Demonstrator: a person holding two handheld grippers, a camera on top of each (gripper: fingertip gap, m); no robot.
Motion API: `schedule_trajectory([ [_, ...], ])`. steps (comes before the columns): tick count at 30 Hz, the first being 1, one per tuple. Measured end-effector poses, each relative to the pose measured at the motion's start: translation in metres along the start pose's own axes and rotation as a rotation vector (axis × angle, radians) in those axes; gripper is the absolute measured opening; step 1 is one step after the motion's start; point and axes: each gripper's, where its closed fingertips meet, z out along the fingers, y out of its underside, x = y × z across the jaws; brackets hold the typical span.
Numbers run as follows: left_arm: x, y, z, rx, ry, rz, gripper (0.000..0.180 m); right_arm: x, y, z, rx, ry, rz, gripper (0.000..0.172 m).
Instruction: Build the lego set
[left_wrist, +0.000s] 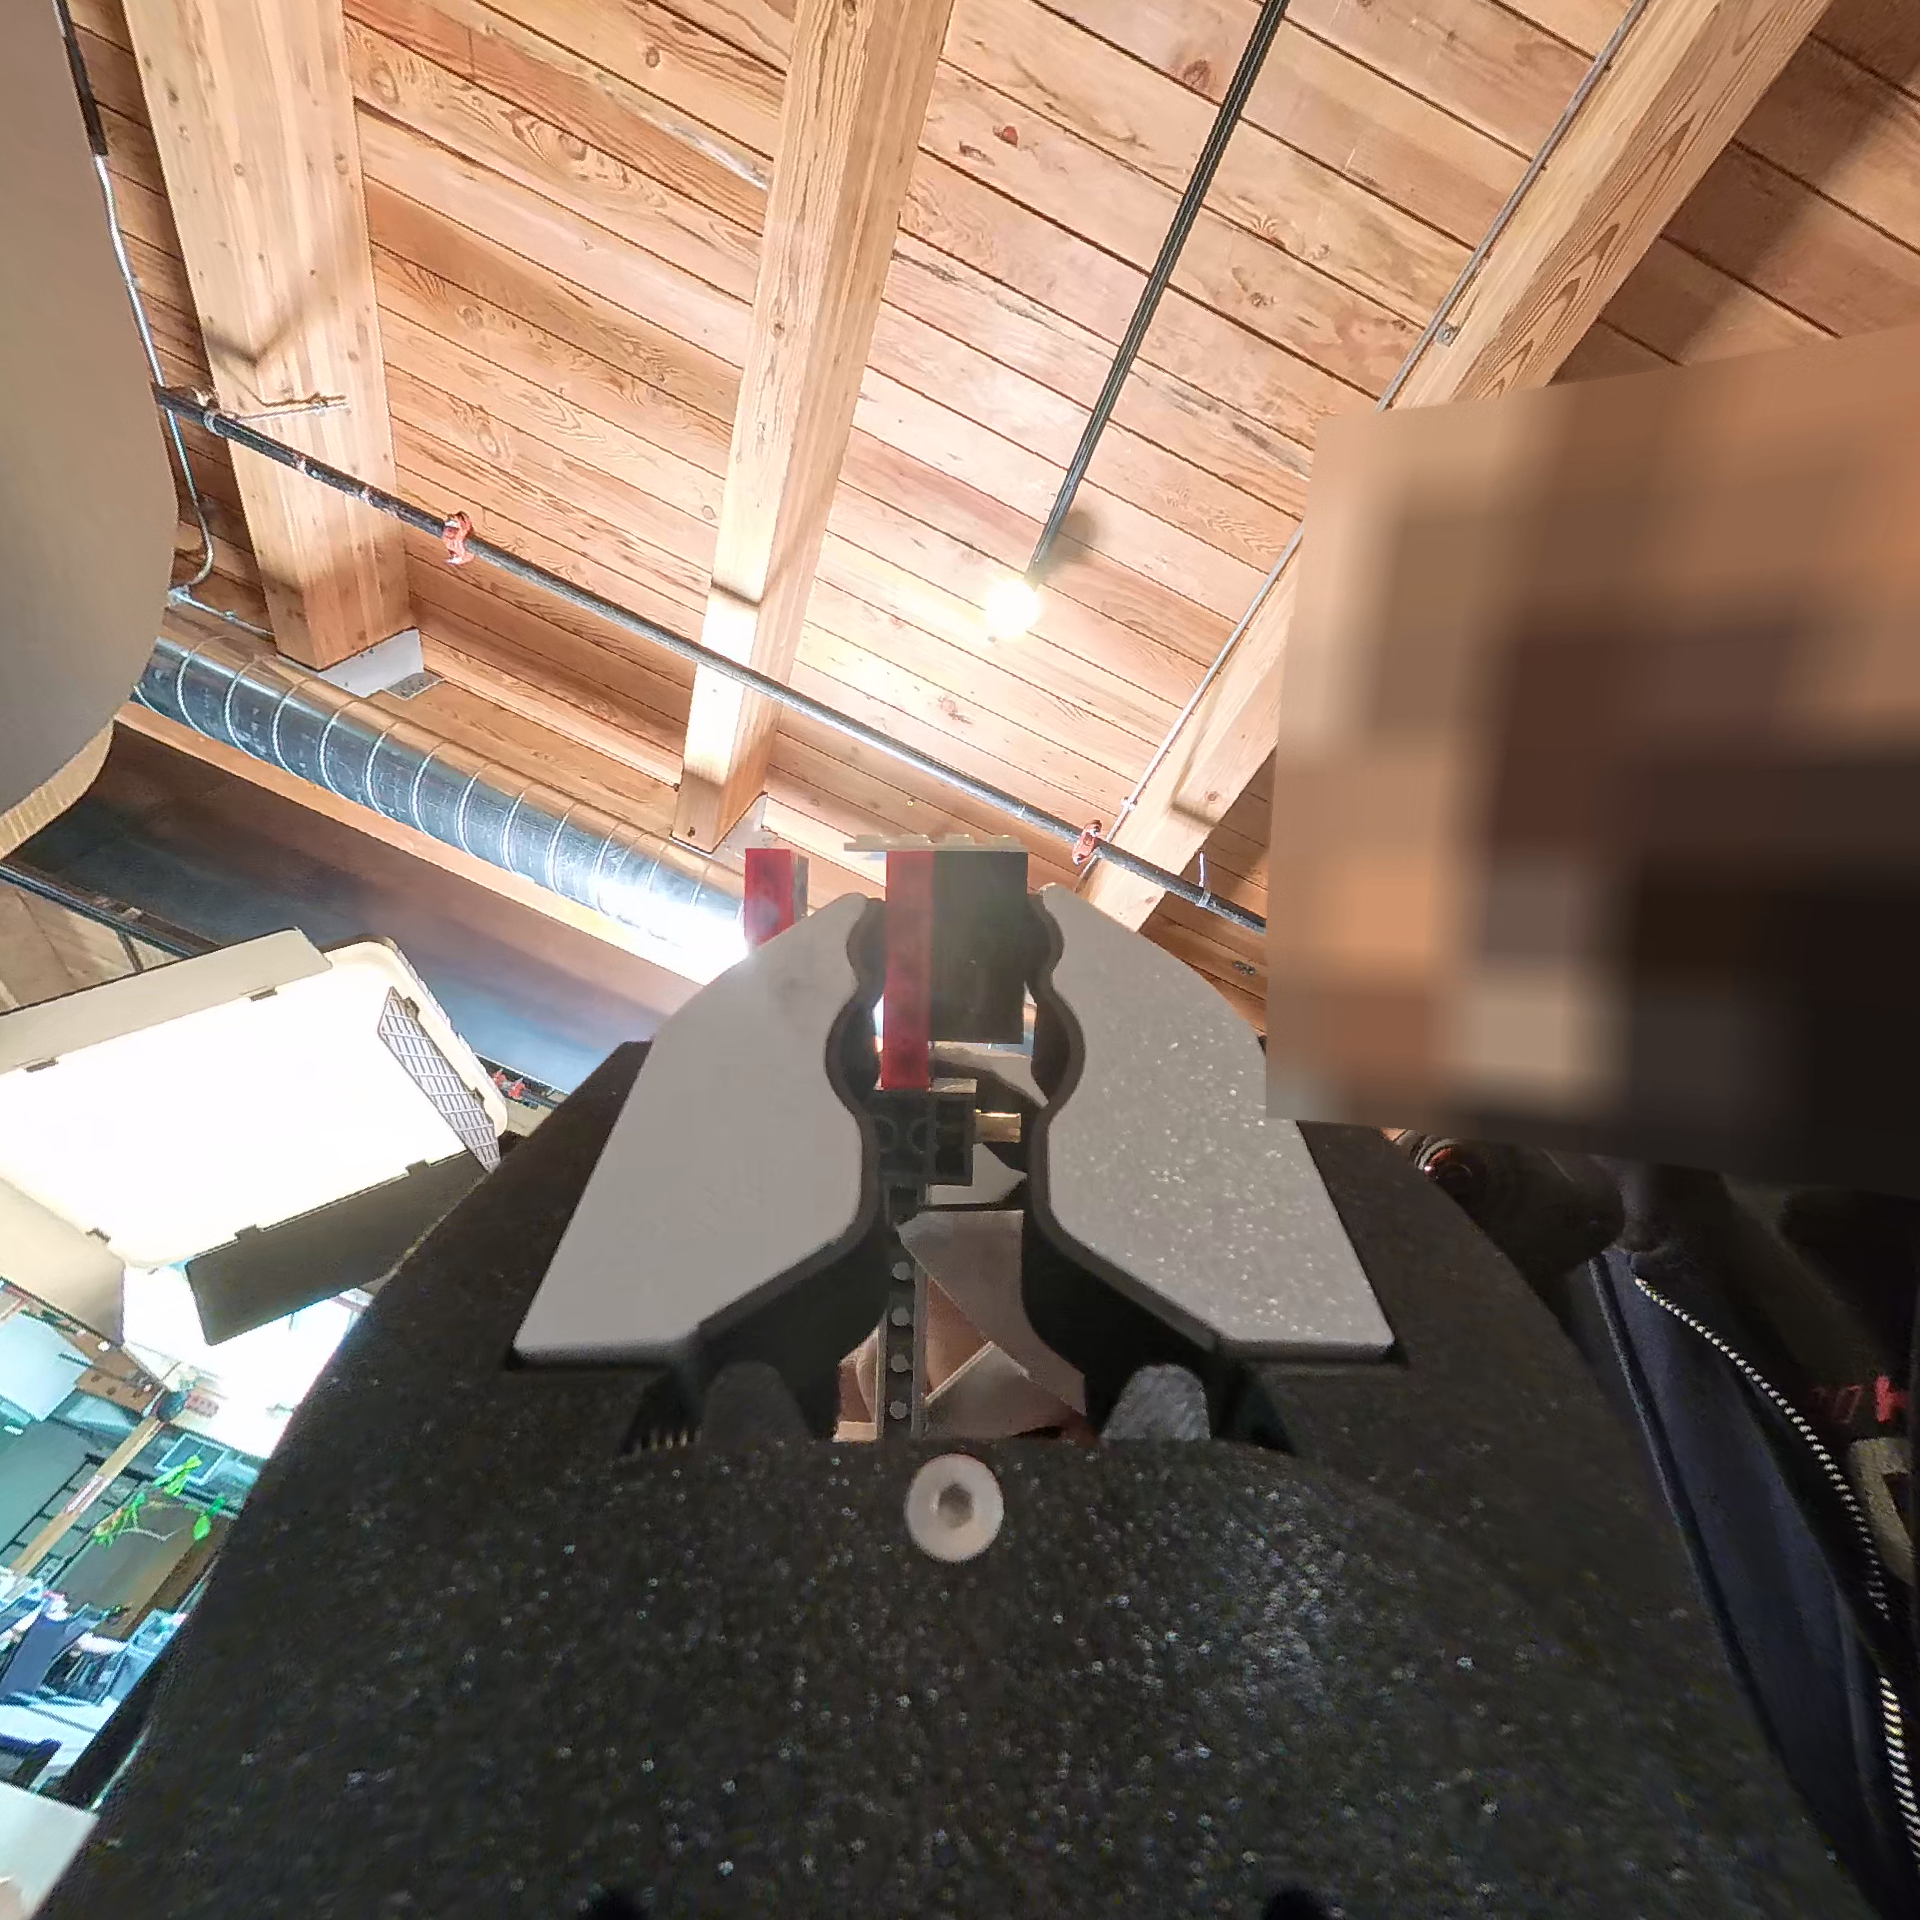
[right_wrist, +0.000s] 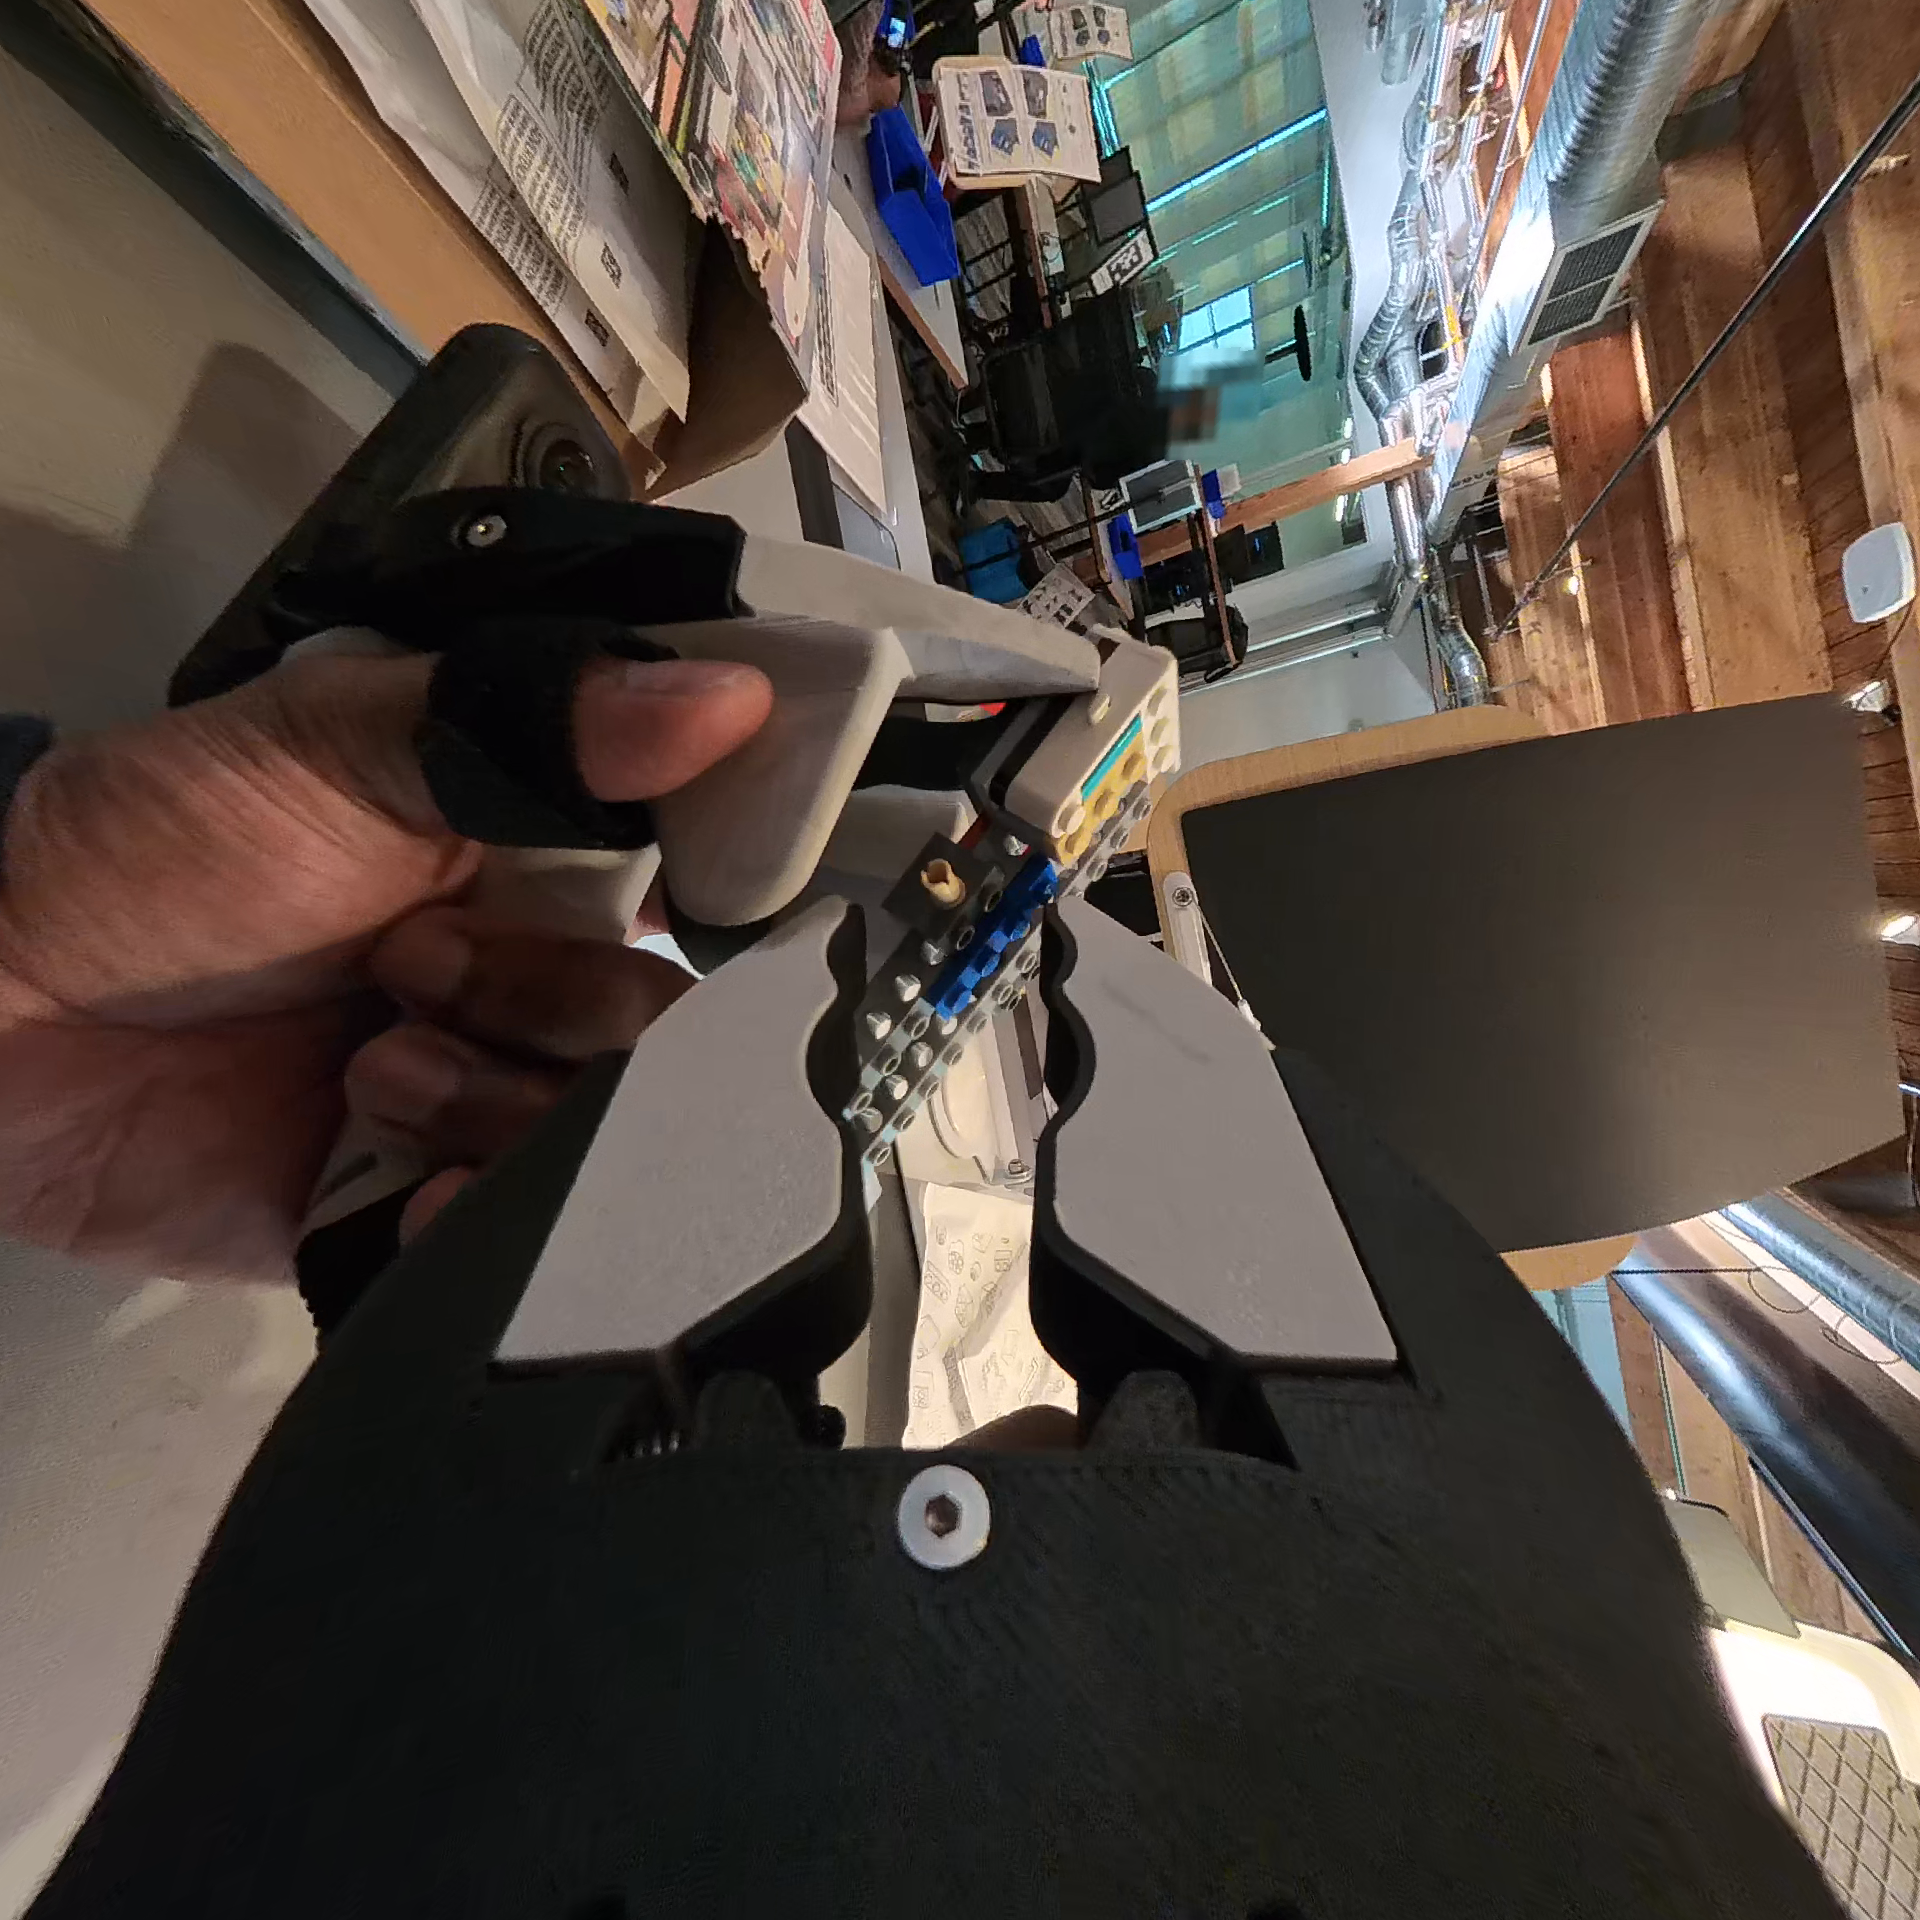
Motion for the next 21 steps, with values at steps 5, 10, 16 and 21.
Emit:
schedule_trajectory([
  [5,0.000,0.001,0.001,-0.011,-0.003,0.008,0.025,0.002,0.001,0.001,-0.004,0.034,-0.028,0.028],
  [10,-0.002,0.002,0.001,-0.018,-0.025,0.026,0.025,0.002,0.004,0.003,-0.035,0.065,-0.045,0.029],
  [16,-0.003,0.009,0.004,-0.060,-0.044,0.068,0.025,0.003,0.011,0.005,-0.078,0.101,-0.019,0.031],
  [21,-0.003,0.011,0.005,-0.074,-0.059,0.108,0.026,0.007,0.013,0.004,-0.076,0.124,-0.033,0.026],
])
